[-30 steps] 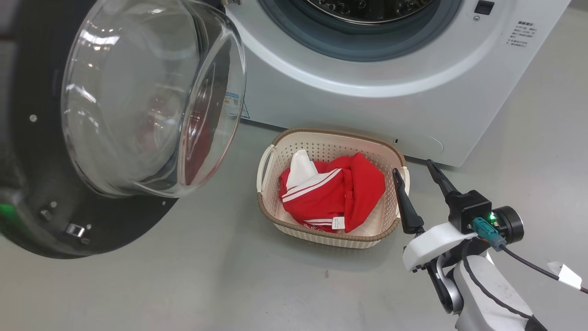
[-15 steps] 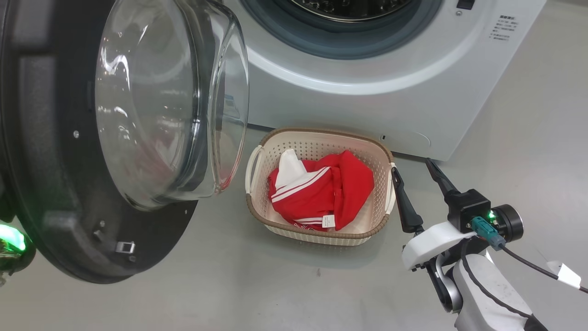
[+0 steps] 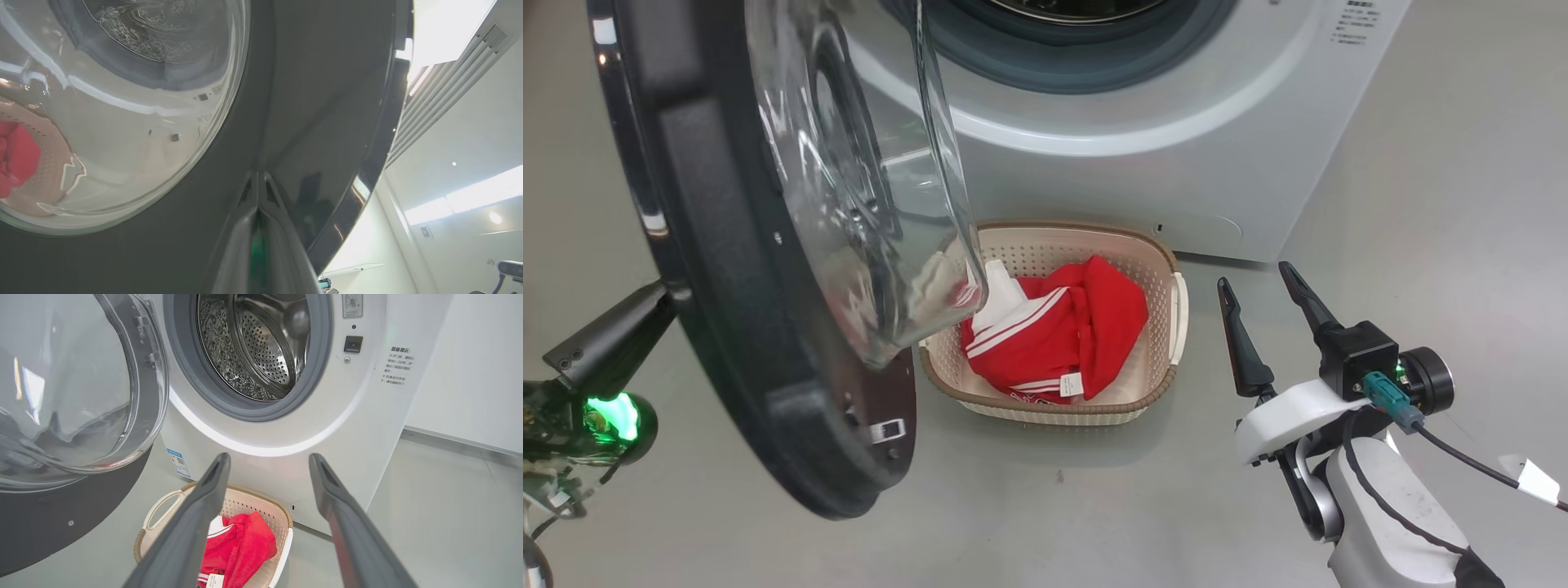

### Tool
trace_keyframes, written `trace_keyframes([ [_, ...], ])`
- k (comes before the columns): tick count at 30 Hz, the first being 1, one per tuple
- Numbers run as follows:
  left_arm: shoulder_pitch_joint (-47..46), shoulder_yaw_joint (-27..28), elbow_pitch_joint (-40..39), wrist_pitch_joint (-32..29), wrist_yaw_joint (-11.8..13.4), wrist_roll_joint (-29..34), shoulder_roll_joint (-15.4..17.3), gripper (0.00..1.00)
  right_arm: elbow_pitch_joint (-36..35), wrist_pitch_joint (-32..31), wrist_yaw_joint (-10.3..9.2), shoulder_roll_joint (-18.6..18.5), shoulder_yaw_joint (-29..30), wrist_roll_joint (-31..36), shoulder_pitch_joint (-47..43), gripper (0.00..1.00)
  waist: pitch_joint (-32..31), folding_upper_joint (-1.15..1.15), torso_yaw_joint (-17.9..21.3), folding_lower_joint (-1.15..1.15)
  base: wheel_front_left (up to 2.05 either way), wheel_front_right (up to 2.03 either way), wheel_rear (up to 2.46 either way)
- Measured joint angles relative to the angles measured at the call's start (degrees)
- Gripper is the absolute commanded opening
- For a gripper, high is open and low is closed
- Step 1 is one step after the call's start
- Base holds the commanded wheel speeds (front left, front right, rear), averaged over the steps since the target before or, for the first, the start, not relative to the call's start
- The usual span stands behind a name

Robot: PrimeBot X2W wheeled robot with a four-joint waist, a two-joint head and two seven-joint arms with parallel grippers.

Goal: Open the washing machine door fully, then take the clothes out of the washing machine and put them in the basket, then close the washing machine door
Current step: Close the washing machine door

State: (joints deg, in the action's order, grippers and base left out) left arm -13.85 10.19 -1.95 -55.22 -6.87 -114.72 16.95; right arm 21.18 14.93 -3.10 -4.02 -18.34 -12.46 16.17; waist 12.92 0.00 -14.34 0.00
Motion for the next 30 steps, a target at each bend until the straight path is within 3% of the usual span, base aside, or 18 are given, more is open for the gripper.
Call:
trace_keyframes([
  [30,2.1,-5.2,-13.6,-6.3,0.0,-1.3,-1.5,0.00,-3.9,0.0,-0.14,0.5,-0.4,-1.7,1.1,1.00,1.1,0.00,14.1,0.00,0.00,0.00,0.00],
])
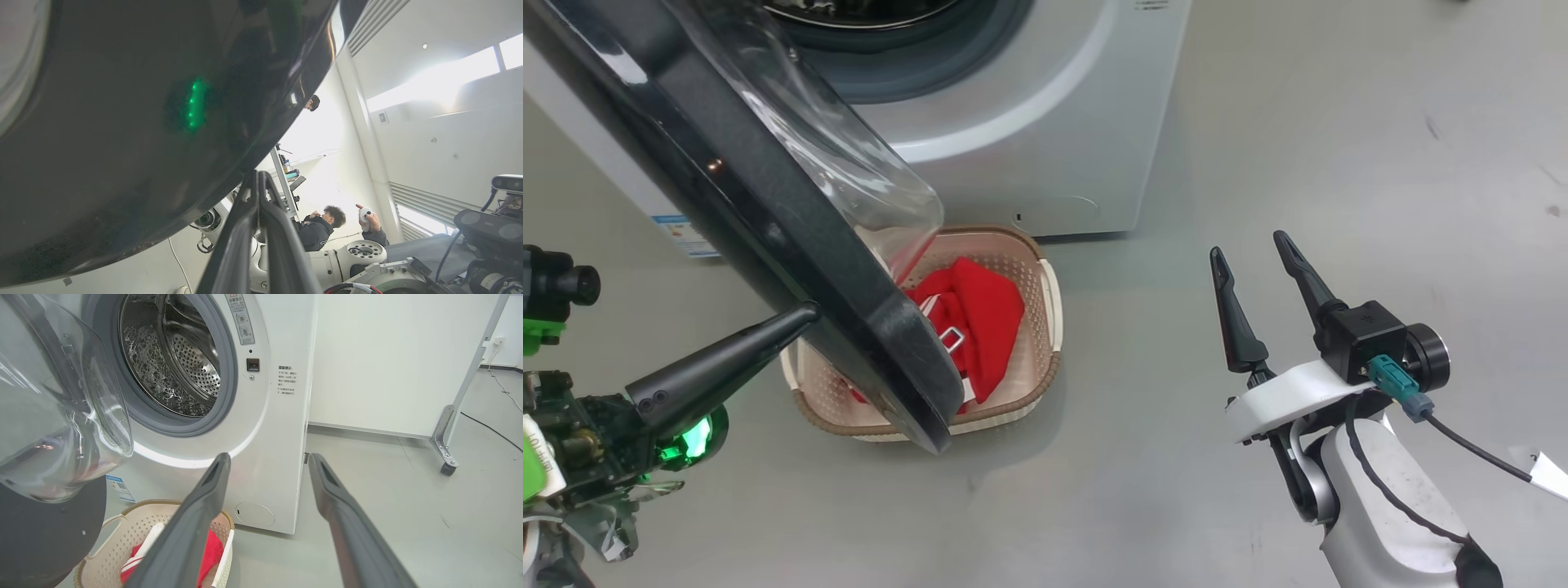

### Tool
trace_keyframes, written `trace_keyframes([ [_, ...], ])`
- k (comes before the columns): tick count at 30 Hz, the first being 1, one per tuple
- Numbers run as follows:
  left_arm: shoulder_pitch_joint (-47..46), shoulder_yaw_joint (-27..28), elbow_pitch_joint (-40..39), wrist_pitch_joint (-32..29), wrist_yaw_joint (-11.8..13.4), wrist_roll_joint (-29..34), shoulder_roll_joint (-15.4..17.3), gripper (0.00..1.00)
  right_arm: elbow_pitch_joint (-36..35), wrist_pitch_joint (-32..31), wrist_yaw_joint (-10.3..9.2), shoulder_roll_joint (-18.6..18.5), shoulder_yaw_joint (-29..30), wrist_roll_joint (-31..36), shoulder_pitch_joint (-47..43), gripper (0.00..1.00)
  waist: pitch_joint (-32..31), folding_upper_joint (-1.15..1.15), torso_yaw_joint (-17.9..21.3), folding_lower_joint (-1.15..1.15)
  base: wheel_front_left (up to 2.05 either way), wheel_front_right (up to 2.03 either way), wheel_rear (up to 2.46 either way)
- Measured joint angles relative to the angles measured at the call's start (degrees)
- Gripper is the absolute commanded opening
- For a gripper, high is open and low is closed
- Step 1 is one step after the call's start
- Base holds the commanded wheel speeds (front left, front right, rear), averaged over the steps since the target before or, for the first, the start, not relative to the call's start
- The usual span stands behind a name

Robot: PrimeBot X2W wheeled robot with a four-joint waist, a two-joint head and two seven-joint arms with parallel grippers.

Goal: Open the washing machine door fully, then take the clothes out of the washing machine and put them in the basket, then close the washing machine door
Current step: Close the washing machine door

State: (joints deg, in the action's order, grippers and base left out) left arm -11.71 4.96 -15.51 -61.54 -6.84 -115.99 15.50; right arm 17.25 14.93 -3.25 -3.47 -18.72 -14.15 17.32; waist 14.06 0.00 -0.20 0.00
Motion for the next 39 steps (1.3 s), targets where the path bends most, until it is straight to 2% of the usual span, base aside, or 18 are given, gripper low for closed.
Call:
trace_keyframes([
  [18,-1.2,-1.2,-3.2,0.1,3.0,-0.3,0.5,0.00,-2.6,0.0,-1.18,0.1,-1.1,-3.5,0.0,1.00,3.5,0.00,8.9,0.00,0.00,0.00,0.00],
  [24,-3.7,-1.7,-2.4,0.1,4.1,0.1,0.8,0.00,-3.2,0.0,-1.54,0.1,-0.9,-3.5,0.1,1.00,5.3,0.00,10.3,0.00,0.00,0.00,0.00],
  [39,-12.2,-1.8,1.7,2.2,8.7,2.7,2.4,0.00,-5.1,0.0,-2.05,0.2,-3.2,-5.2,2.6,1.00,10.0,0.00,13.6,0.00,0.00,0.00,0.00],
])
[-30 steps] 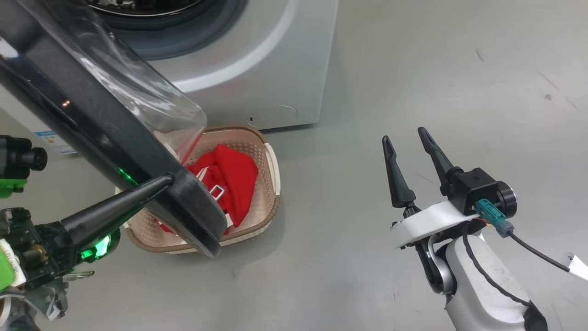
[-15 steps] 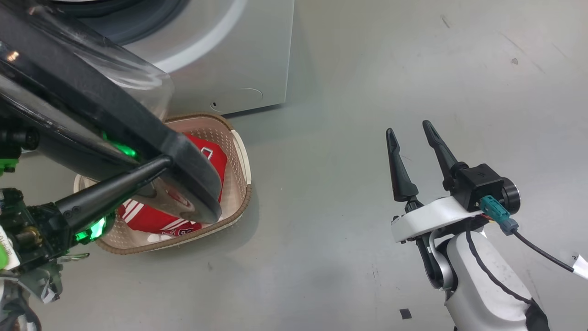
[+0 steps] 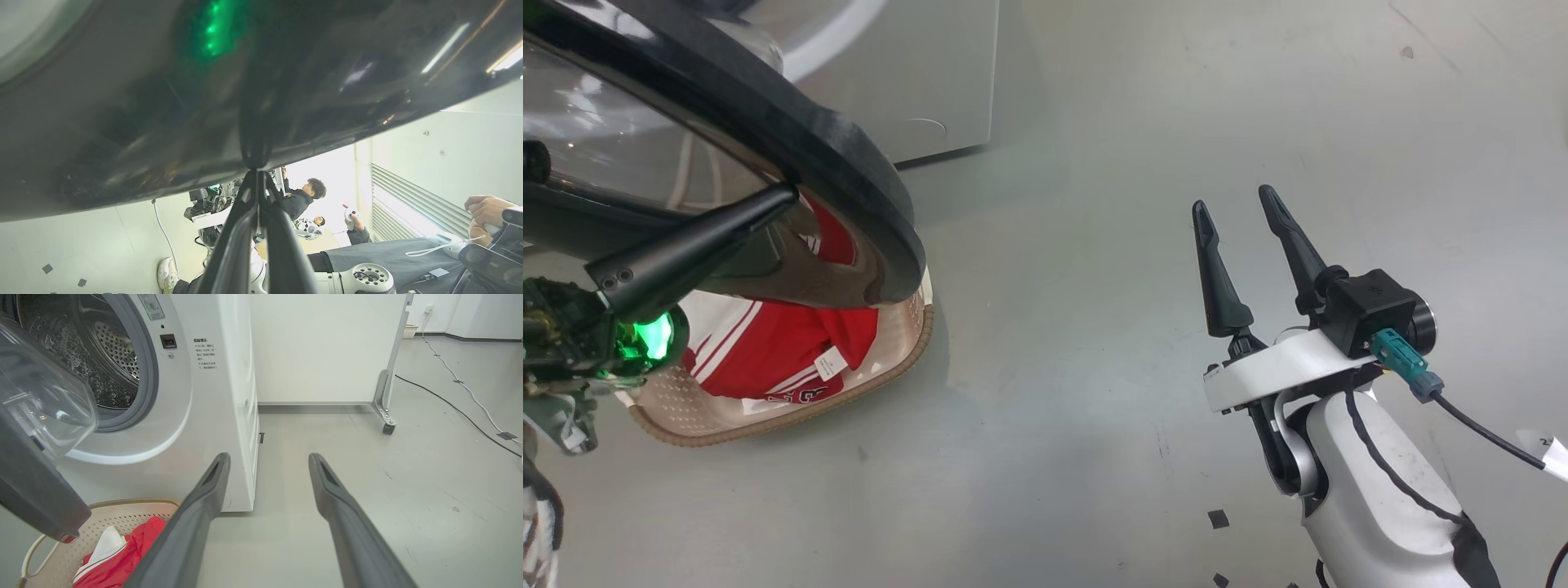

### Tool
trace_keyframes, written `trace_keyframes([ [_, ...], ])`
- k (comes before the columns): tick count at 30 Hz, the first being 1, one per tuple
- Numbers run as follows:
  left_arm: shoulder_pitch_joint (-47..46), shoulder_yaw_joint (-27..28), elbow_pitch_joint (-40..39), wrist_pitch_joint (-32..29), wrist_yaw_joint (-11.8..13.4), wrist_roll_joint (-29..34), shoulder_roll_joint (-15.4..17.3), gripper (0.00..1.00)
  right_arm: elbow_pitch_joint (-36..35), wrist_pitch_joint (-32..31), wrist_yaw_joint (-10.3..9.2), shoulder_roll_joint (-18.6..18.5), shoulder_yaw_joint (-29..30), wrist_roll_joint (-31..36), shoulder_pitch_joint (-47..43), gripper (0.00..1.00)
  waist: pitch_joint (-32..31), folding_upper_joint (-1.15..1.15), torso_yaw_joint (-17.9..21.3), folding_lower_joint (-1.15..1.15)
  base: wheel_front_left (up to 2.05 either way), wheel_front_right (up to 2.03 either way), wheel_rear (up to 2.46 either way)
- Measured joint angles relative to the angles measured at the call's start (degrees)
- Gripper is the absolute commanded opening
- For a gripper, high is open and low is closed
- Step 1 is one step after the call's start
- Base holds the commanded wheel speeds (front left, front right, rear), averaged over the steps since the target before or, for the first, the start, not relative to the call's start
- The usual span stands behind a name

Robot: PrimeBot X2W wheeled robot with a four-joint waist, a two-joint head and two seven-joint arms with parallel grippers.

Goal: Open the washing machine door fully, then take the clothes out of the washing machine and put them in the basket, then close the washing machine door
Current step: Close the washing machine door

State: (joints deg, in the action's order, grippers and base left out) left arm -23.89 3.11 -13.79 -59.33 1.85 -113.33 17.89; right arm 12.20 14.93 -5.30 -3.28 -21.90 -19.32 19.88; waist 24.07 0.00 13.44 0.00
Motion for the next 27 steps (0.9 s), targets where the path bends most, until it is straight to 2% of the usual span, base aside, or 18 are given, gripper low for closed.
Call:
trace_keyframes([
  [12,-10.4,0.1,5.1,3.5,2.9,1.2,0.1,0.00,-1.4,0.0,-0.44,0.0,-1.6,-2.5,2.3,1.00,4.0,0.00,3.6,0.00,0.00,0.00,0.00],
  [21,-17.7,-1.2,11.5,6.9,3.7,2.2,-1.0,0.00,-1.7,0.0,-0.89,0.1,-2.4,-3.4,3.2,1.00,5.4,0.00,5.9,0.00,0.00,0.00,0.00],
  [27,-21.3,-1.4,15.4,9.8,4.2,5.0,-1.5,0.00,-1.7,0.0,-0.91,0.2,-2.9,-4.3,3.4,1.00,5.6,0.00,6.6,0.00,0.00,0.00,0.00],
])
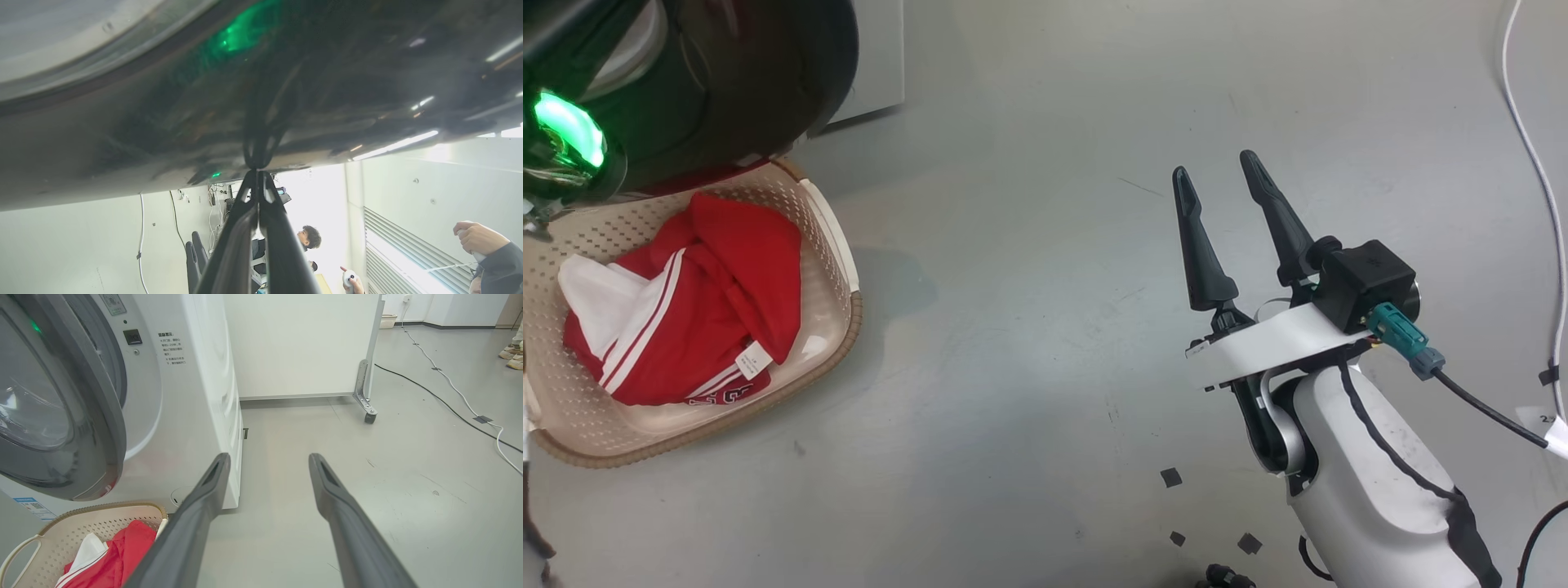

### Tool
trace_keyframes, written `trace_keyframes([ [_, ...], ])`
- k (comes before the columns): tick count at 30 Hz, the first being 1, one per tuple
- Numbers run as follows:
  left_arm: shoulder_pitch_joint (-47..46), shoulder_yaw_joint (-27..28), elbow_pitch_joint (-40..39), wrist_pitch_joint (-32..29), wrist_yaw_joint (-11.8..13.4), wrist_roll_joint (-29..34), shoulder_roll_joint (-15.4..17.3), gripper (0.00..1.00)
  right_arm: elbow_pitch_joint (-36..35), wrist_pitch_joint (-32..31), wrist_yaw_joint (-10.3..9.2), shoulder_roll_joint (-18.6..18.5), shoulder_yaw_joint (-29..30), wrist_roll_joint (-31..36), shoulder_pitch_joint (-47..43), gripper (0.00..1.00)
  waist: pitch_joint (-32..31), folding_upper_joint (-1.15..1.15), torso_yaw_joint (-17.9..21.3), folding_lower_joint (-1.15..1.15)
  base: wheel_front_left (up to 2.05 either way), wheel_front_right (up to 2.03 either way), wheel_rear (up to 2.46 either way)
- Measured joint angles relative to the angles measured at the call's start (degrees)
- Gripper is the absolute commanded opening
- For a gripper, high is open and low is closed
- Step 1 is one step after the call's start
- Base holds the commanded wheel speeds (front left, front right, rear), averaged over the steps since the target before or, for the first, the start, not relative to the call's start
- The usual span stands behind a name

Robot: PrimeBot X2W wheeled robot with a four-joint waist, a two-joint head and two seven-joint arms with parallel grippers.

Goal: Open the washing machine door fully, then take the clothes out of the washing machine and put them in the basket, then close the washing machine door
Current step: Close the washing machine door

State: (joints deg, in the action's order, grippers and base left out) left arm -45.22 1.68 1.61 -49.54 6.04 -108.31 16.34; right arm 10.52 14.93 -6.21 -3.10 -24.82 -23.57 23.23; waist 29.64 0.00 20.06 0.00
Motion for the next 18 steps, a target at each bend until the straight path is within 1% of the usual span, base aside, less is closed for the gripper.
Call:
trace_keyframes([
  [7,-3.6,-0.9,4.3,3.3,0.2,3.6,-0.7,0.00,0.0,0.0,-0.09,0.0,-0.1,0.0,0.1,1.00,-0.1,0.00,0.3,0.00,0.00,0.00,0.00],
  [10,-4.7,-1.4,5.8,4.5,0.2,4.1,-0.9,0.00,0.0,0.0,-0.44,0.0,-0.3,-0.1,0.1,1.00,-0.3,0.00,0.4,0.00,0.00,0.00,0.00],
  [18,-6.8,-1.9,8.3,5.6,0.2,5.5,-1.8,0.00,0.2,0.0,-0.45,0.0,-0.3,-0.2,0.9,1.00,-0.7,0.00,0.5,0.00,0.00,0.00,0.00],
])
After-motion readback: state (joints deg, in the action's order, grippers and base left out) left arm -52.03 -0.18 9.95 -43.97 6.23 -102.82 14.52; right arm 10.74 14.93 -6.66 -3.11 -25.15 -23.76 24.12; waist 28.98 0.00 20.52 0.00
